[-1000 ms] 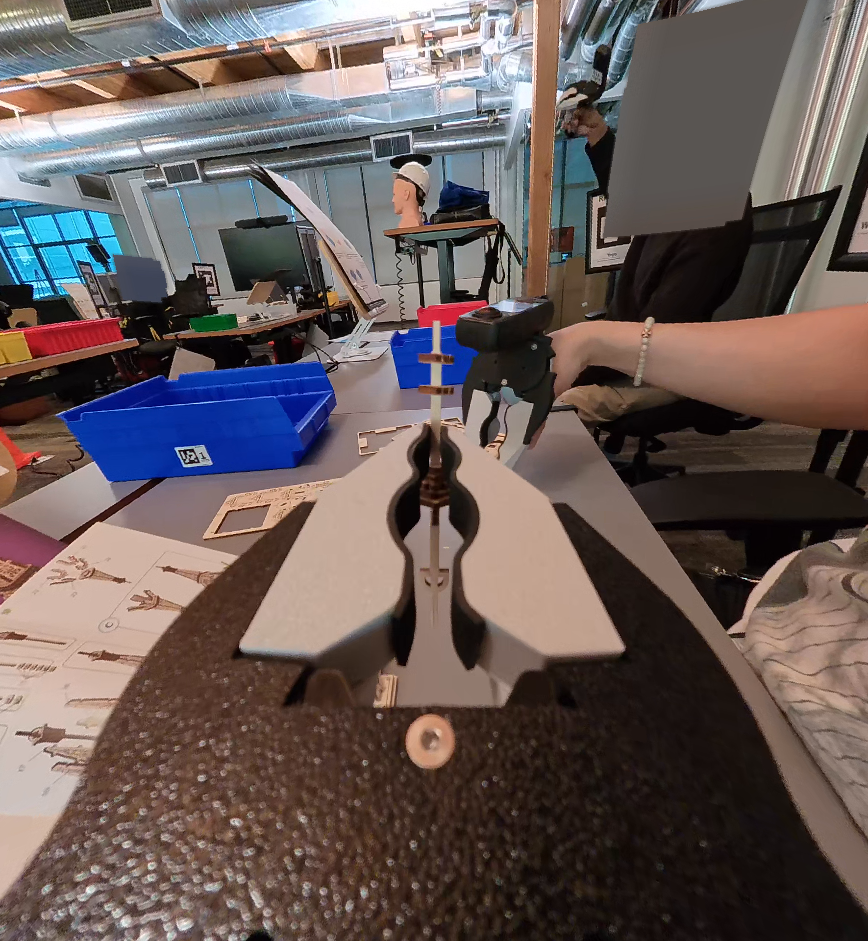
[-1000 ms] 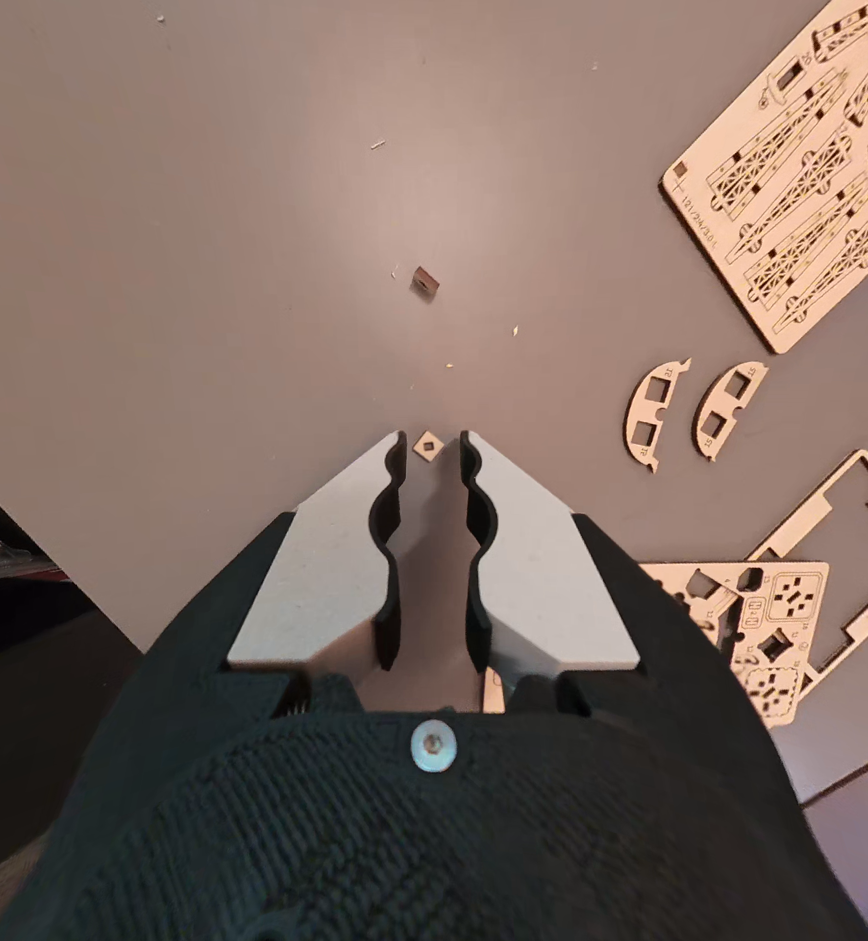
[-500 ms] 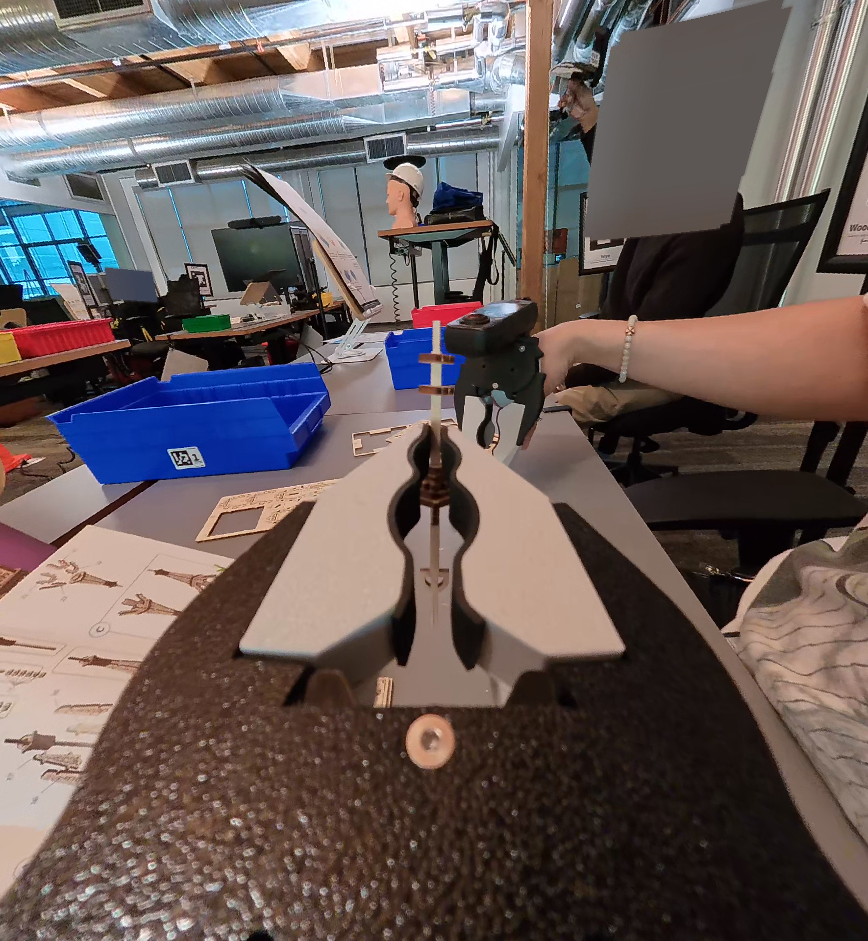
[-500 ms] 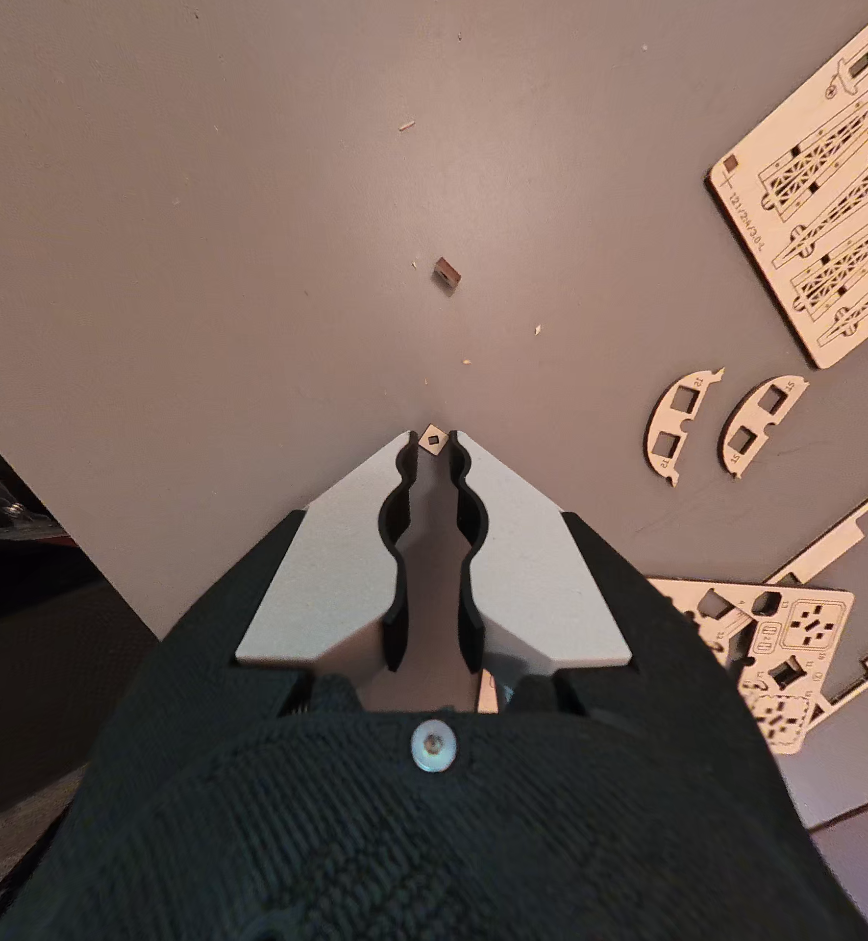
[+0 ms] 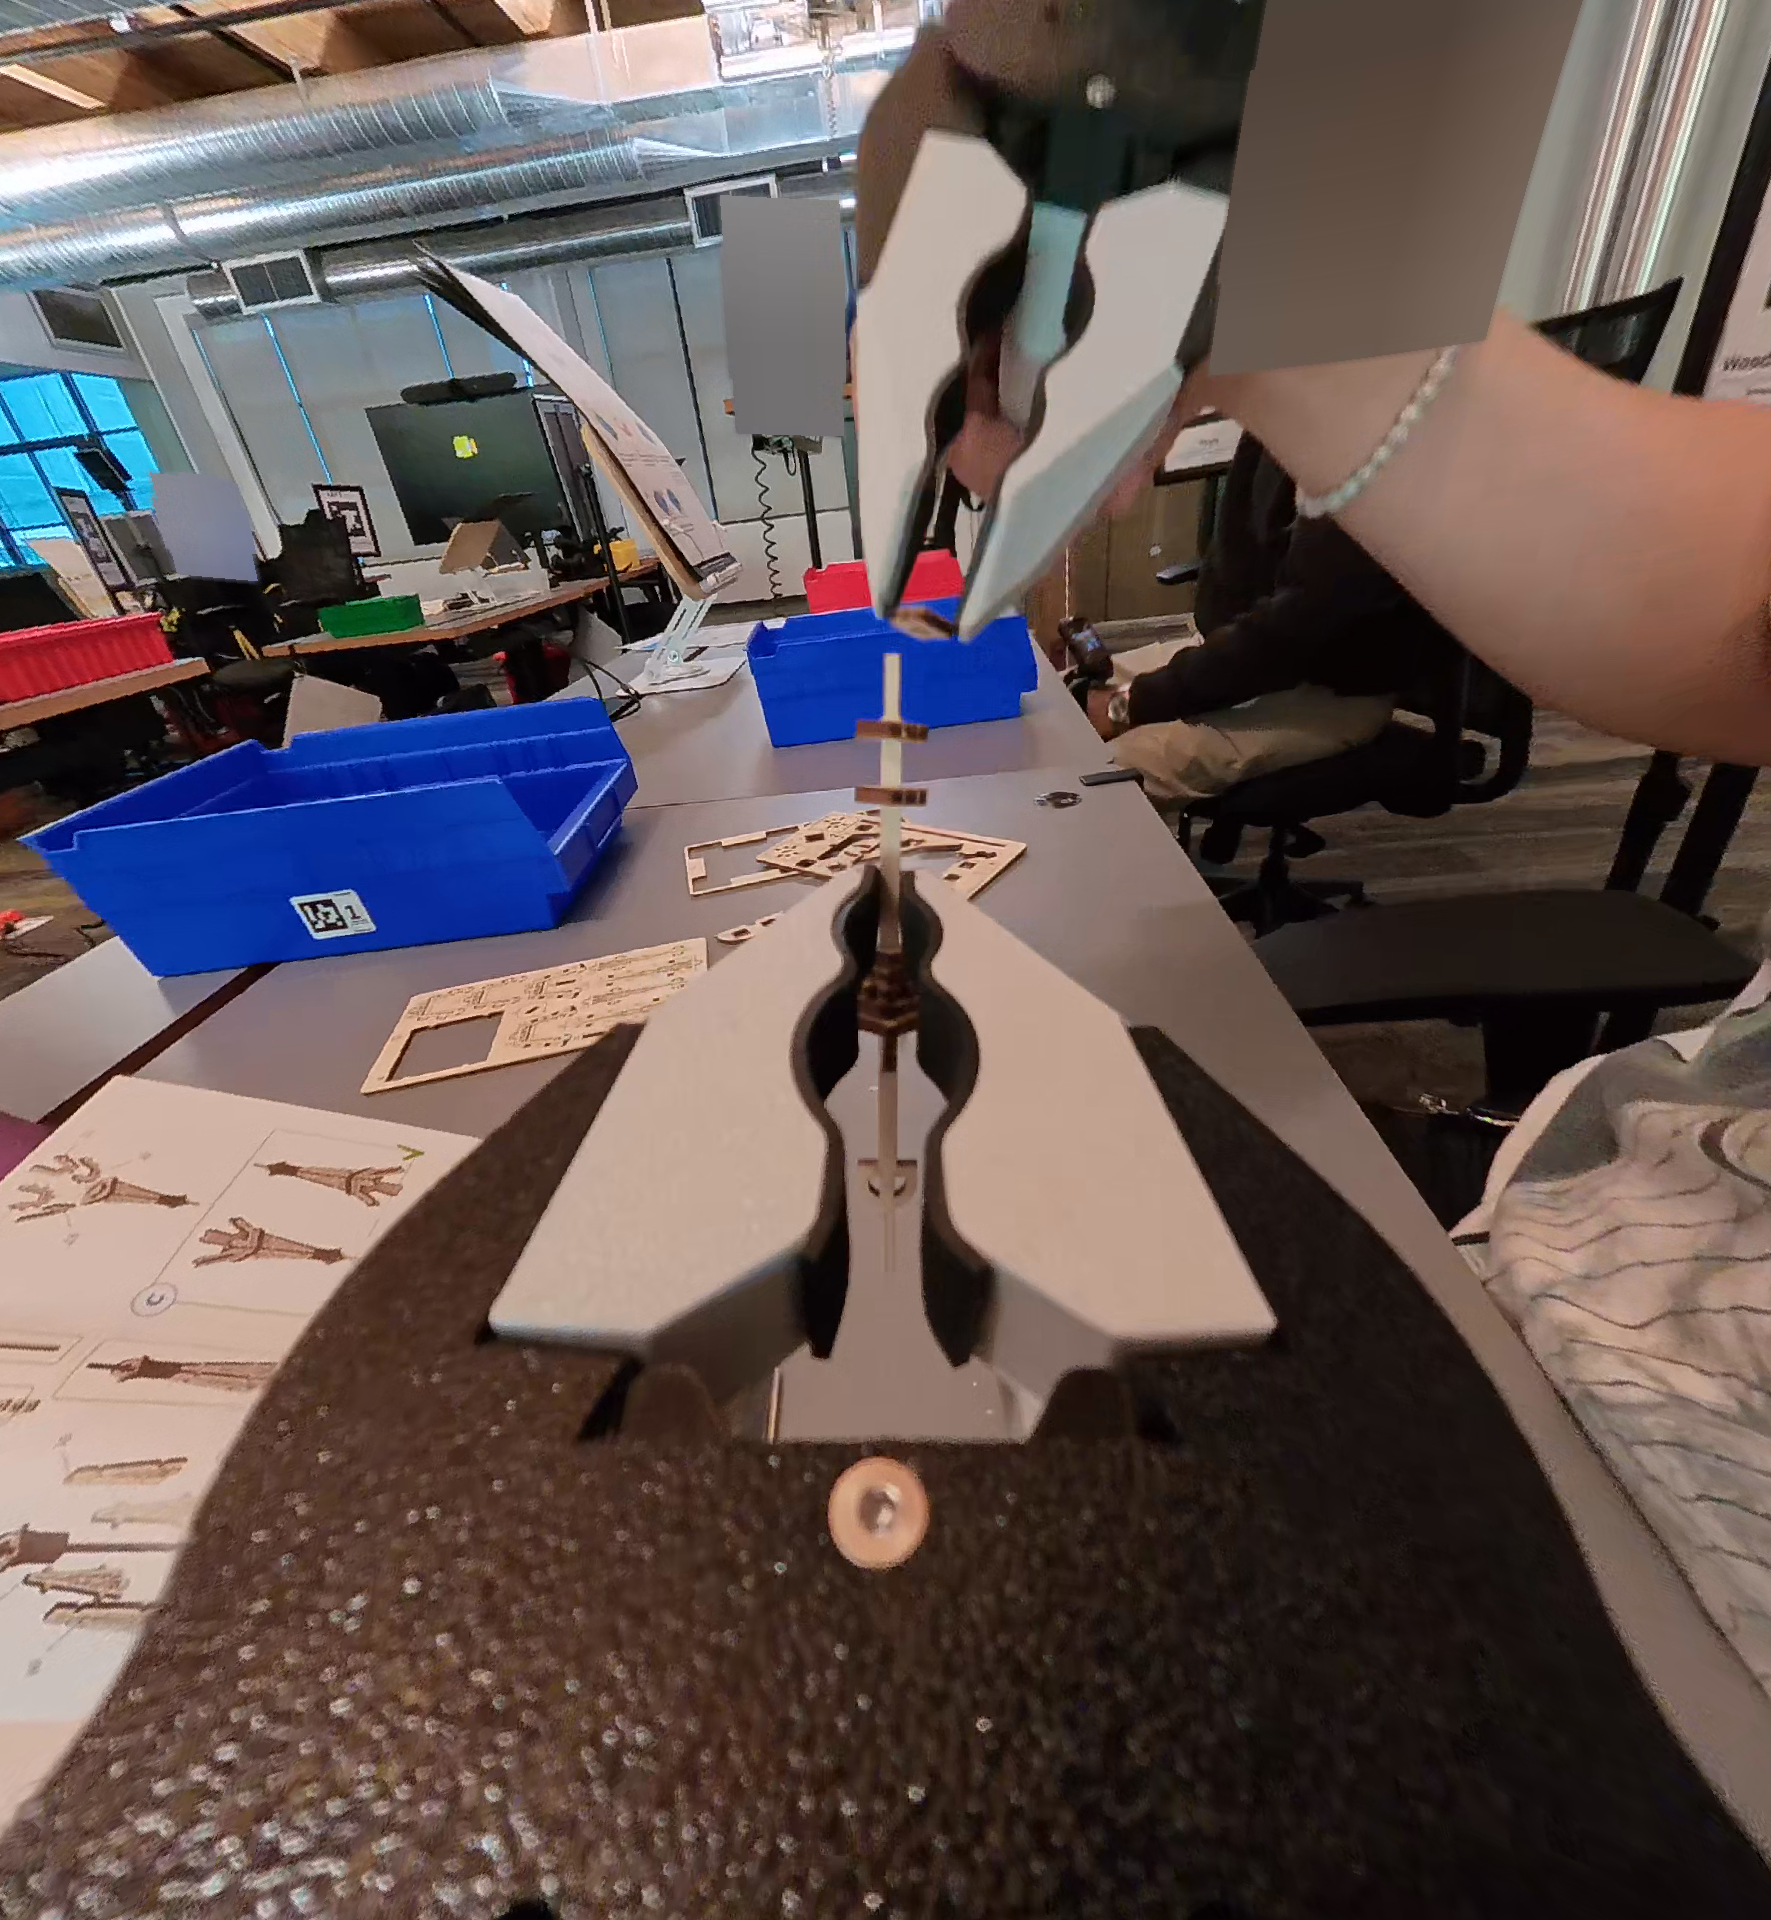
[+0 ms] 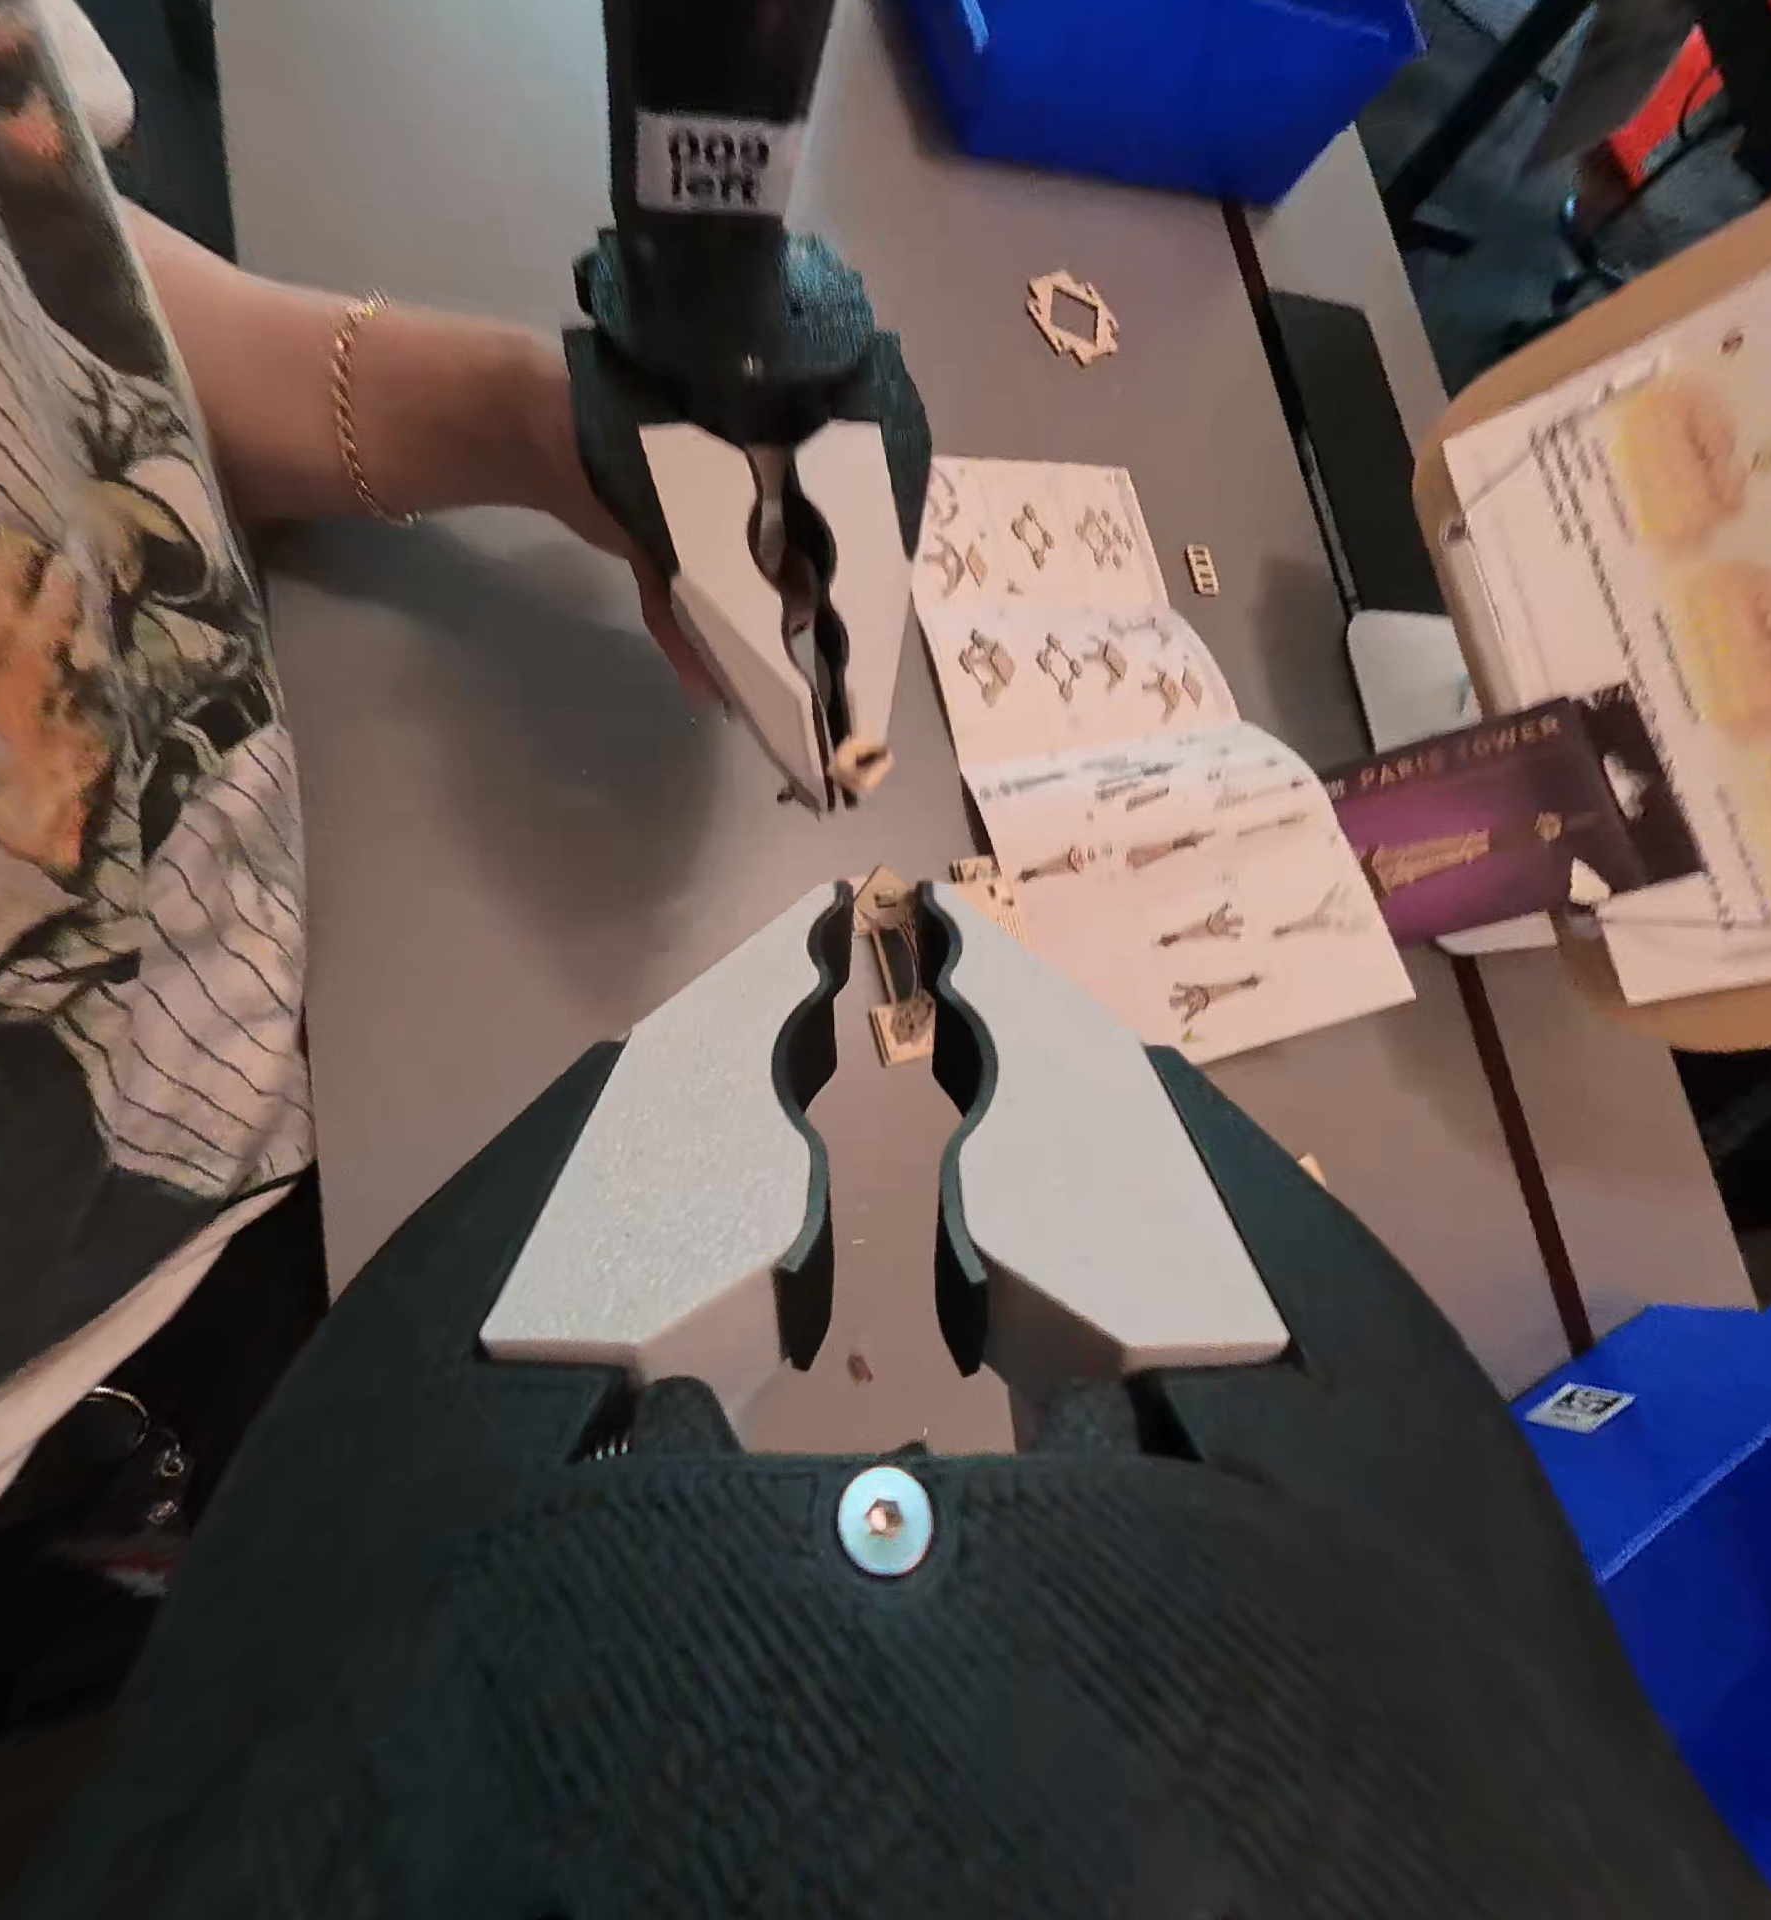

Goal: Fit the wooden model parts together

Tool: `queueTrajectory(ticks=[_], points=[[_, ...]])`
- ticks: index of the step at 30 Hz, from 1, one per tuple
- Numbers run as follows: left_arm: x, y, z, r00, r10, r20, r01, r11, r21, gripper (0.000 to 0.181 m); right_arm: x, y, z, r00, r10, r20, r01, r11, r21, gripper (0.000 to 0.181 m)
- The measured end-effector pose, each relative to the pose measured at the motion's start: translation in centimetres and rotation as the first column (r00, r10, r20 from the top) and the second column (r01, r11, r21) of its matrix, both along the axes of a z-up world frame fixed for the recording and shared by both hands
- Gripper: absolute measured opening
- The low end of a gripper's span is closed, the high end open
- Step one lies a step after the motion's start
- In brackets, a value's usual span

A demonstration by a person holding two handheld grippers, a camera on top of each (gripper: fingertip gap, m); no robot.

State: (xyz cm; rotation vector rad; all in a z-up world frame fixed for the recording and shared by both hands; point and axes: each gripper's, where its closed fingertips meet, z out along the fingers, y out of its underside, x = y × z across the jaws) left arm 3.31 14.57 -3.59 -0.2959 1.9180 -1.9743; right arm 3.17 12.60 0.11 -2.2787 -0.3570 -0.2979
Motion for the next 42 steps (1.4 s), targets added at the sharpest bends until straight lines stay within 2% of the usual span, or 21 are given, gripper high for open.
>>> queueTrajectory(ticks=[4, 14, 42], points=[[0.0, 0.1, 0.0, 1.000, 0.010, 0.014, -0.010, 1.000, 0.019, 0.000, -1.1, 1.7, 1.1, 0.999, 0.035, 0.000, -0.035, 0.999, -0.004, 0.009], [-0.2, 0.3, 0.6, 1.000, 0.006, 0.029, -0.006, 1.000, -0.006, 0.000, -0.9, 3.4, 0.9, 0.998, 0.047, 0.035, -0.046, 0.998, -0.047, 0.009], [0.3, 0.3, 0.2, 1.000, 0.022, 0.019, -0.022, 1.000, -0.001, 0.000, -0.5, 3.1, 0.0, 0.998, 0.049, 0.028, -0.046, 0.995, -0.085, 0.008]])
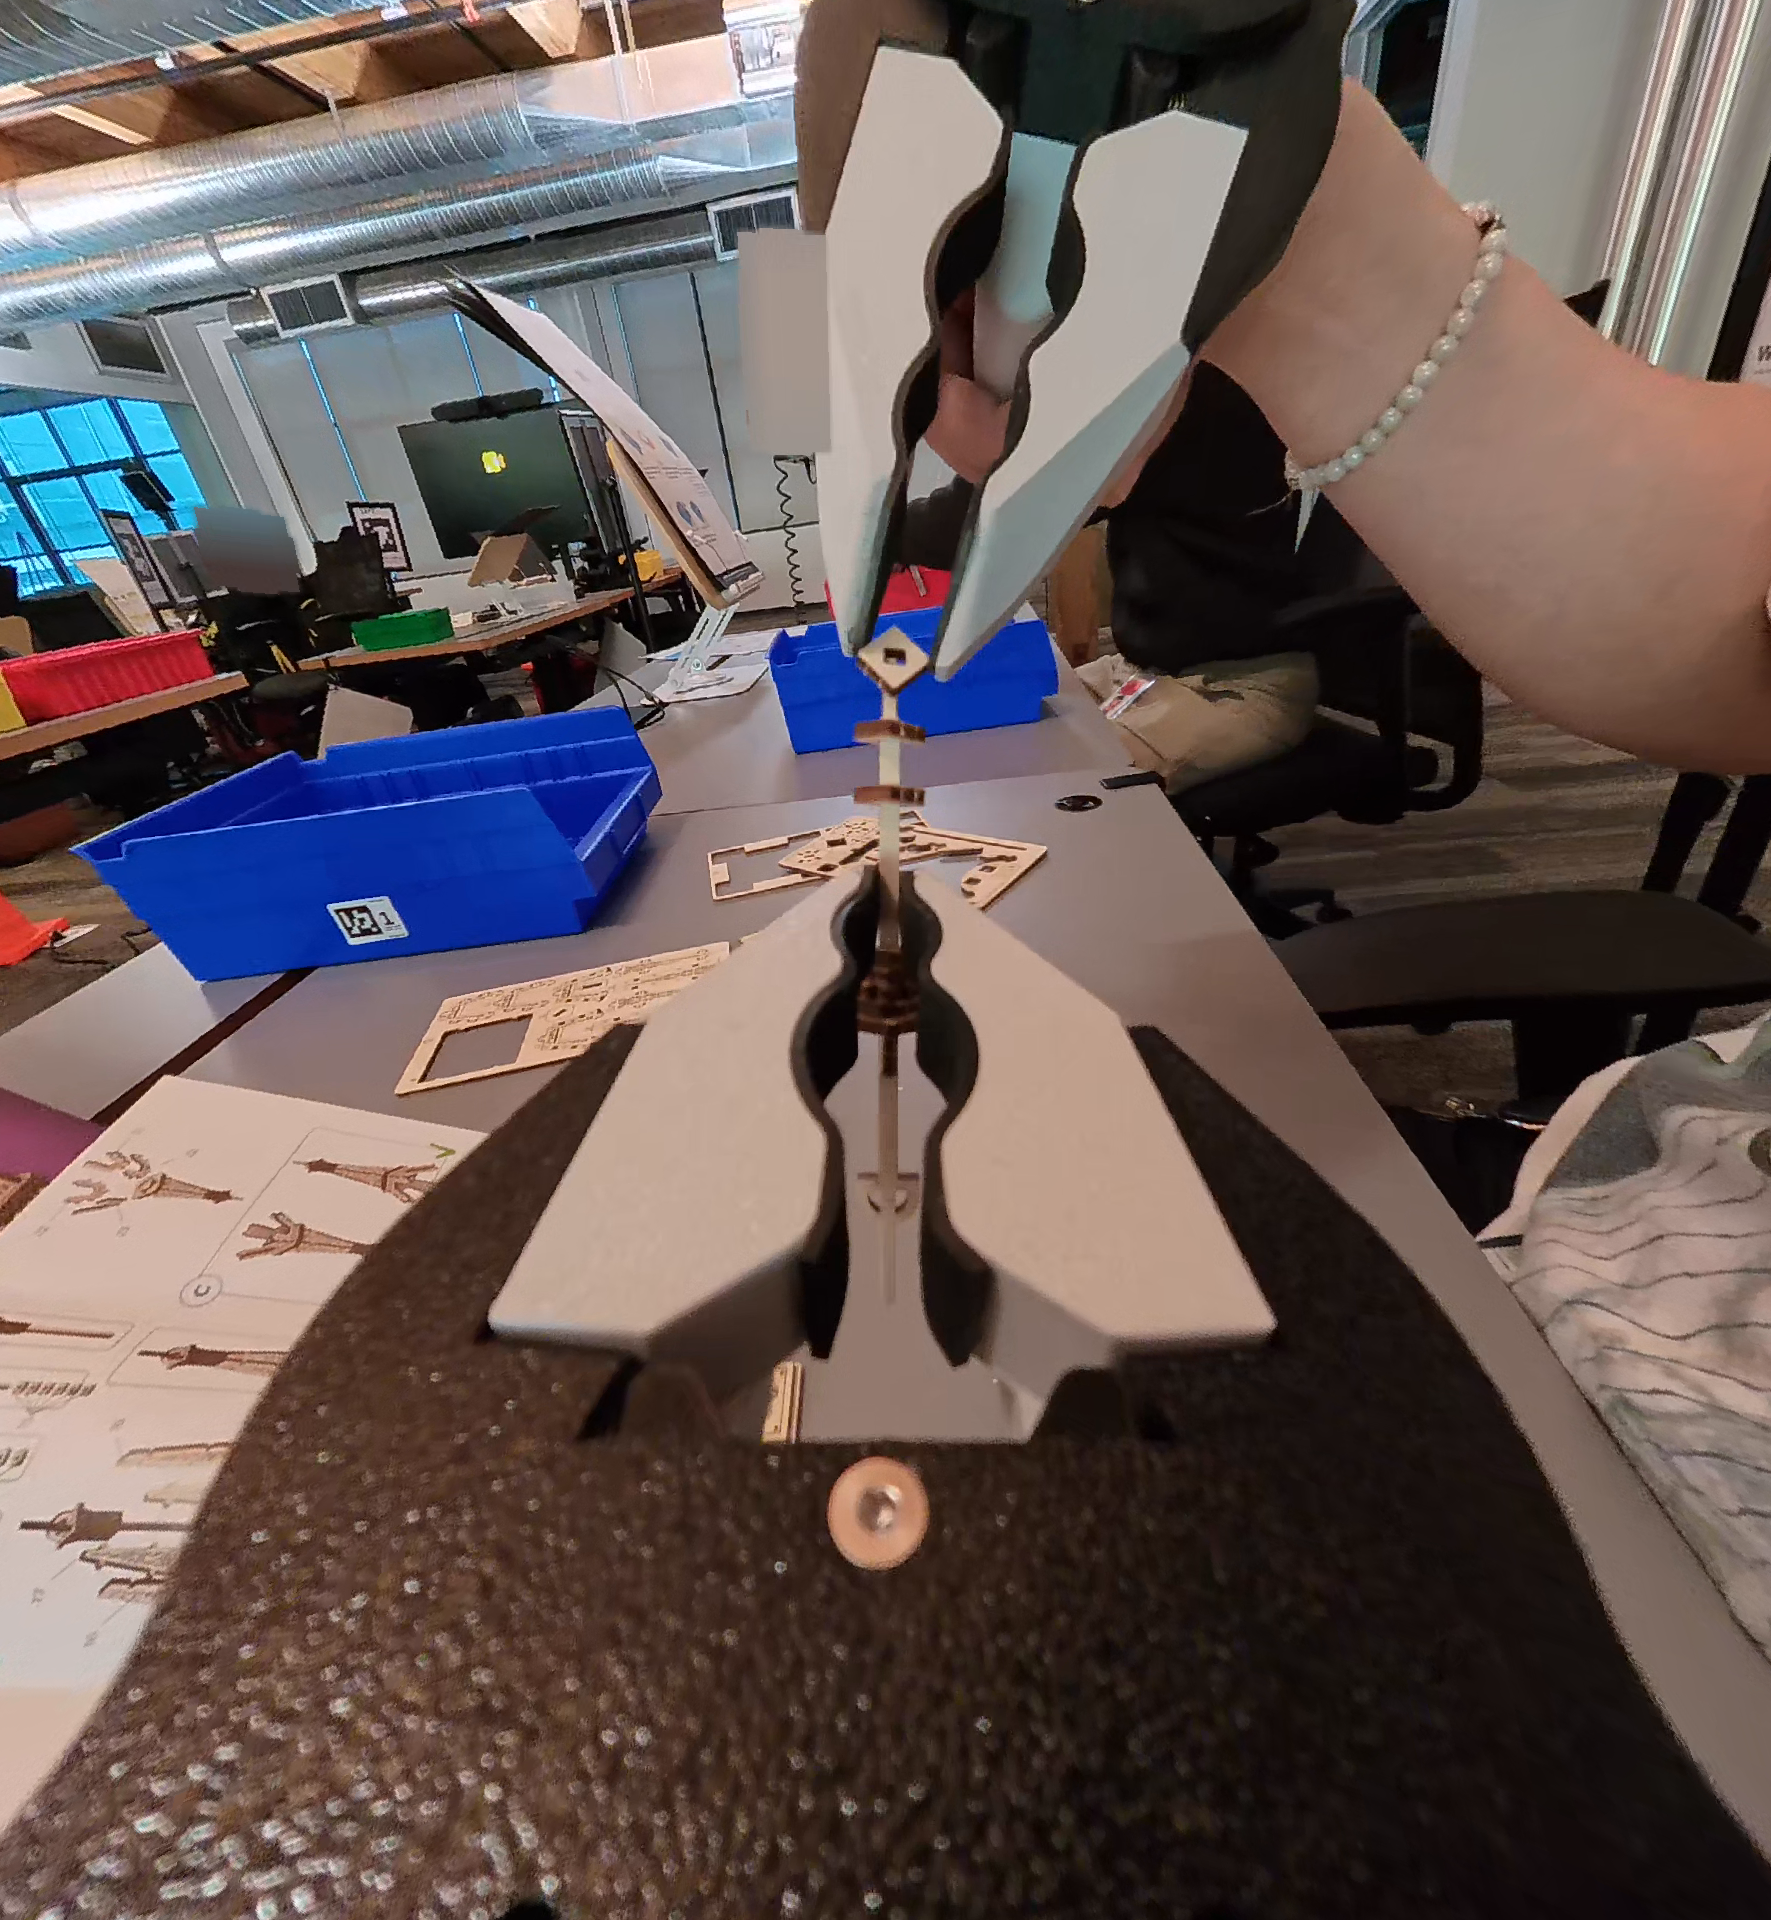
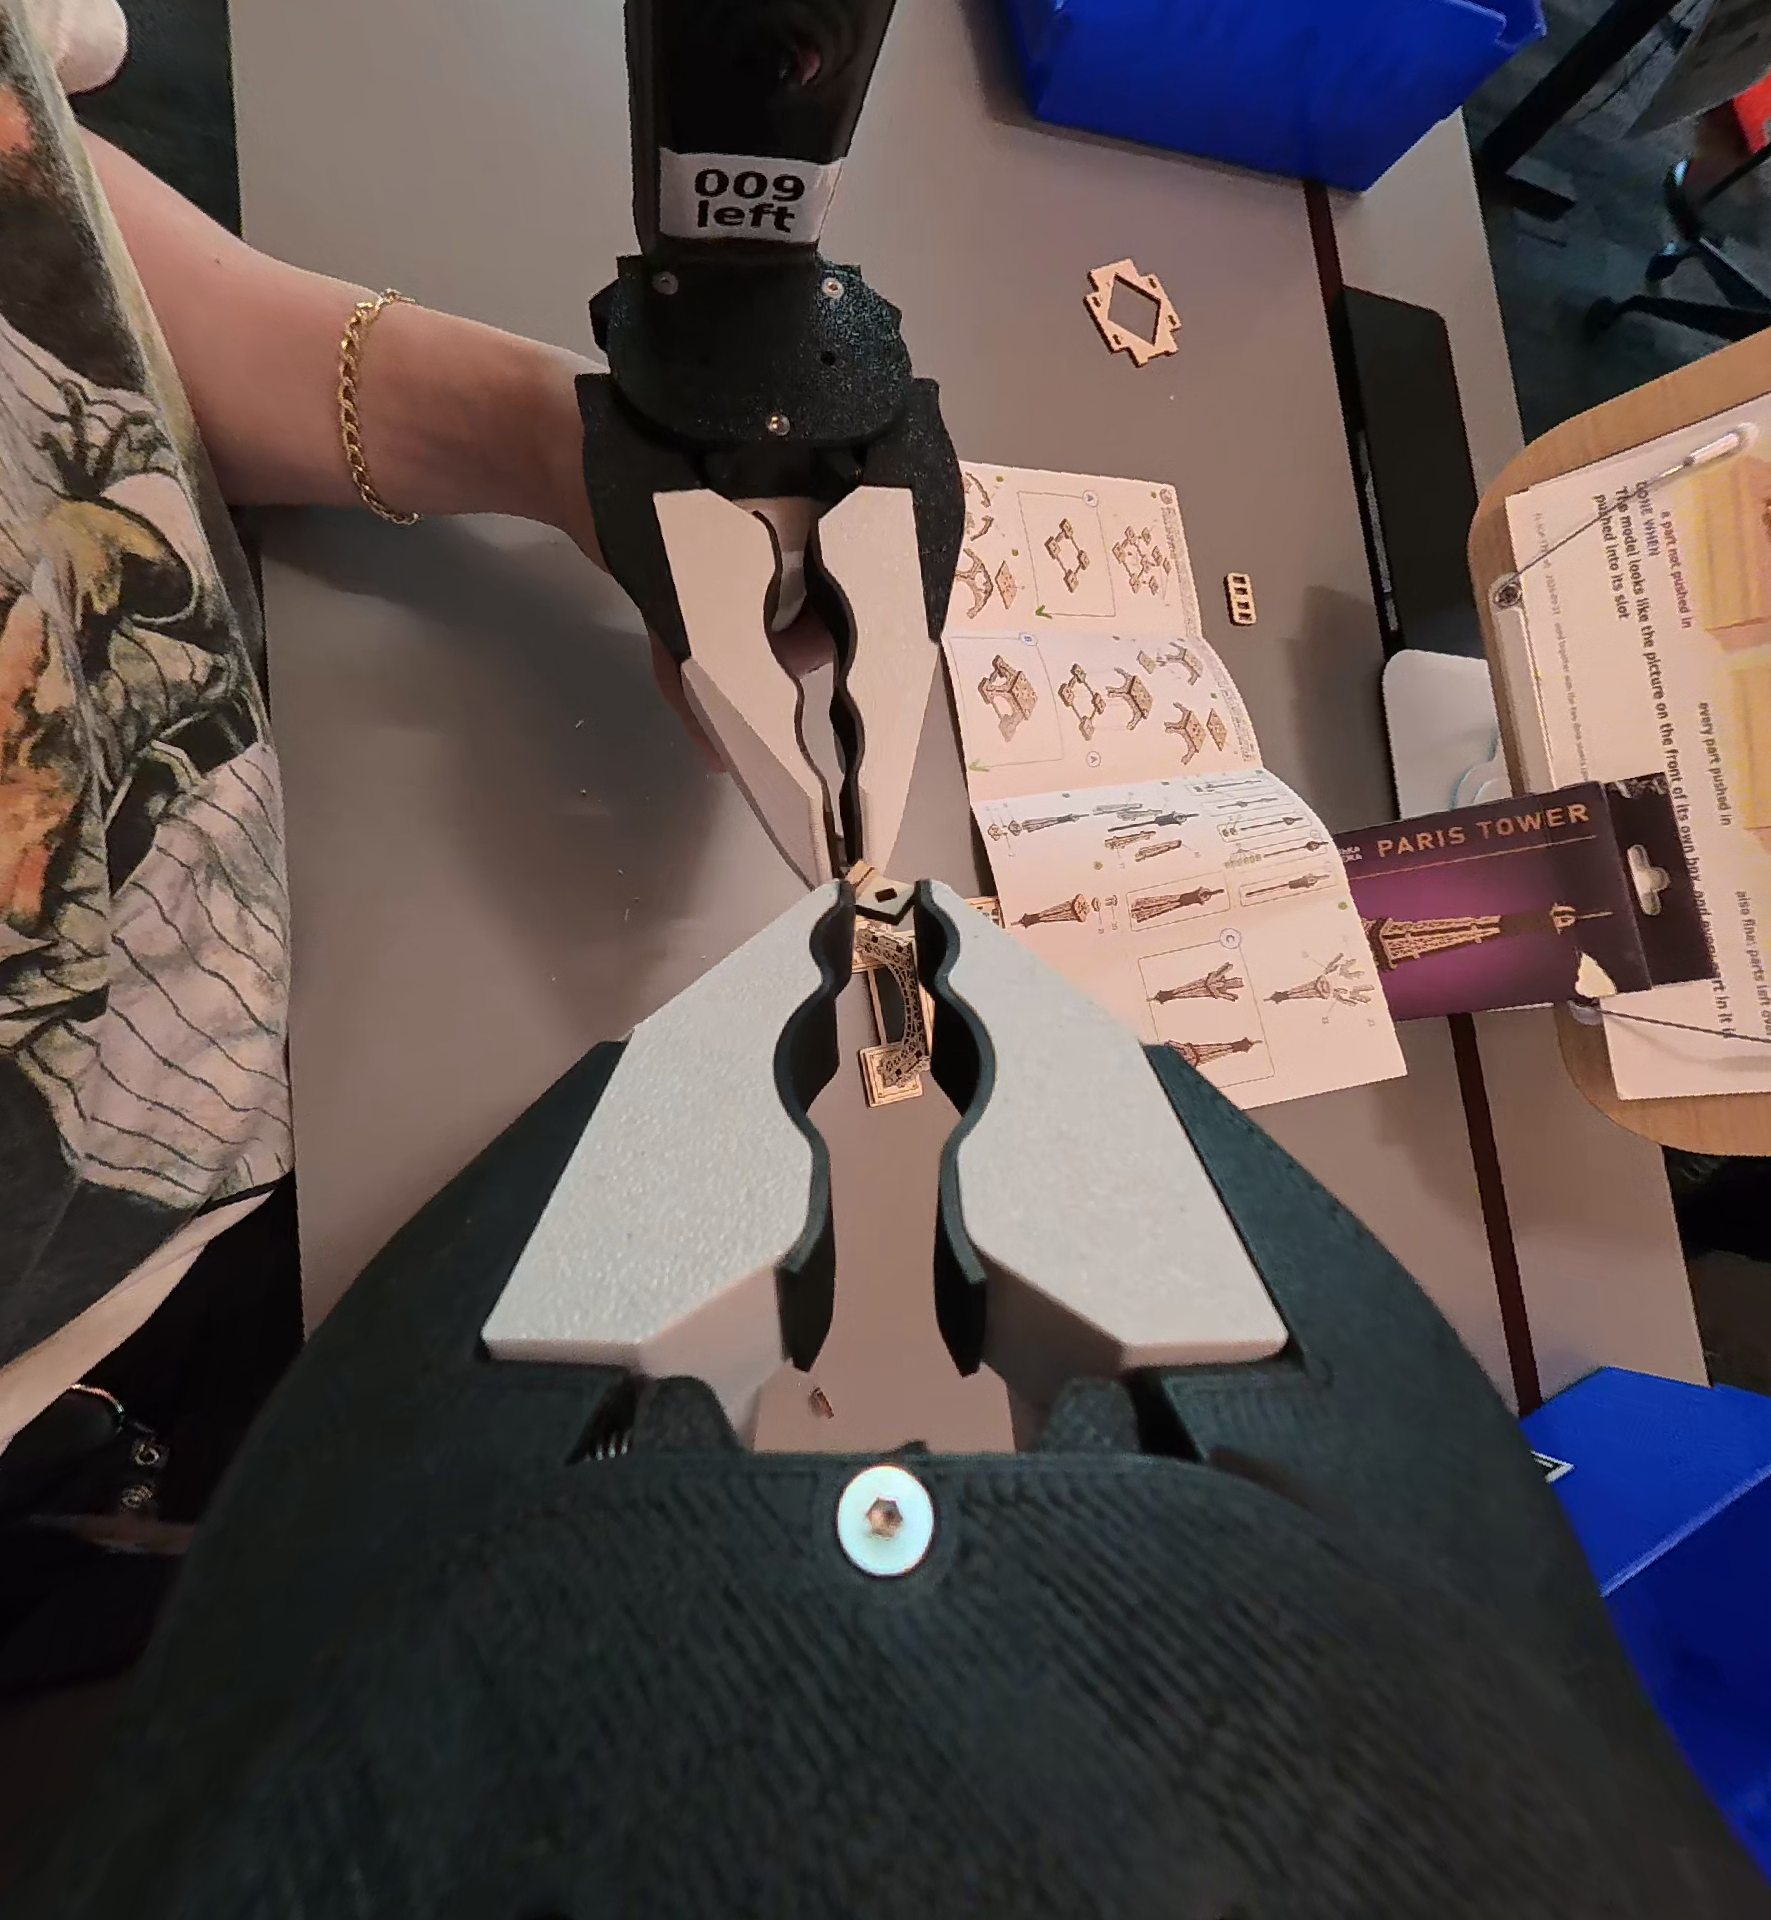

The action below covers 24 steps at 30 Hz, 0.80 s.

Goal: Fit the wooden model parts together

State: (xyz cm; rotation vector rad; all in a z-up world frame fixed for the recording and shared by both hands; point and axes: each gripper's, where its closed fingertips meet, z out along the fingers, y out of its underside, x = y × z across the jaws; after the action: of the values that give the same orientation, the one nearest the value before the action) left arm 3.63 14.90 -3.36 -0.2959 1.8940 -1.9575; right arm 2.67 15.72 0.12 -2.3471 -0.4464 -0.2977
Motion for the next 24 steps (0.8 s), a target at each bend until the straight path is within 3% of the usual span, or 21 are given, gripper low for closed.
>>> queueTrajectory(ticks=[9, 15, 24], points=[[-0.1, 0.6, 1.2, 1.000, -0.005, 0.005, 0.006, 0.996, -0.092, 0.000, 0.3, 0.2, 1.0, 0.995, -0.022, -0.100, 0.036, 0.990, 0.137, 0.008], [-0.3, 1.2, 2.5, 1.000, -0.014, 0.017, 0.017, 0.982, -0.188, 0.000, 0.1, 1.0, 2.5, 0.978, -0.017, -0.208, 0.084, 0.943, 0.321, 0.008], [-0.3, 1.8, 3.2, 1.000, -0.013, 0.018, 0.017, 0.968, -0.251, 0.000, 0.2, 1.4, 3.3, 0.951, 0.000, -0.311, 0.143, 0.887, 0.439, 0.008]])
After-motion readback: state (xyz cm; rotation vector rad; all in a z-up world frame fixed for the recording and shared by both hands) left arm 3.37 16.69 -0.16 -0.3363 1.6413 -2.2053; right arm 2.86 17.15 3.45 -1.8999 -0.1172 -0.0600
